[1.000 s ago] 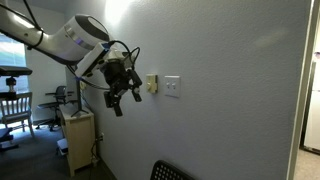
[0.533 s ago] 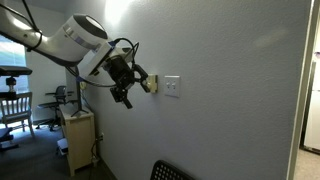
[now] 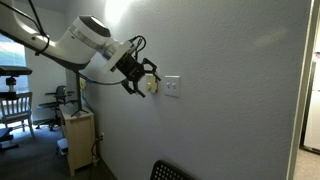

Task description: Turn off the light switch on the right

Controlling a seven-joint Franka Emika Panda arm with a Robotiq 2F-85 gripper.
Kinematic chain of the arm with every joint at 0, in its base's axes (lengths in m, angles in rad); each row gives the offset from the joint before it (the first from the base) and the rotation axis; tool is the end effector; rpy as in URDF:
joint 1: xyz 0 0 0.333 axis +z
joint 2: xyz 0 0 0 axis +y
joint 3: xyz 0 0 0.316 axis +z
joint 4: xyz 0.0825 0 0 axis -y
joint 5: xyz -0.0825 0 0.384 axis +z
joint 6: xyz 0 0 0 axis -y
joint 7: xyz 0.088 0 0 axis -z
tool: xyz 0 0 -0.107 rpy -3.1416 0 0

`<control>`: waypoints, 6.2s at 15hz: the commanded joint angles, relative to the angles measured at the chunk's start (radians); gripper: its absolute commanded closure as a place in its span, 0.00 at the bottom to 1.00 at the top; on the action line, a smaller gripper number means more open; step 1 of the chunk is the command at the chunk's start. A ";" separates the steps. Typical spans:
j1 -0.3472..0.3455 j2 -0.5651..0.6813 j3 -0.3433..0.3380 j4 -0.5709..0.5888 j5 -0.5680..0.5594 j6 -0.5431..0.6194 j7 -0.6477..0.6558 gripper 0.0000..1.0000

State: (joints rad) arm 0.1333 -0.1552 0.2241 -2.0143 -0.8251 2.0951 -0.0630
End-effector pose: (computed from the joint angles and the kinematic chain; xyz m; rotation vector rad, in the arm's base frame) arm 0.5162 0.1614 0.5584 2.1877 0.8870 0.4065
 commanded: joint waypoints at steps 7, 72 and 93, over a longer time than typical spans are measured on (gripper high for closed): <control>-0.009 0.129 -0.115 0.103 0.137 0.348 -0.452 0.00; 0.000 0.377 -0.125 0.311 0.489 0.406 -0.977 0.00; 0.060 0.251 -0.049 0.224 0.435 0.155 -0.742 0.00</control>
State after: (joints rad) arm 0.1986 0.0945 0.1682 -1.7947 -0.3898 2.2545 -0.8055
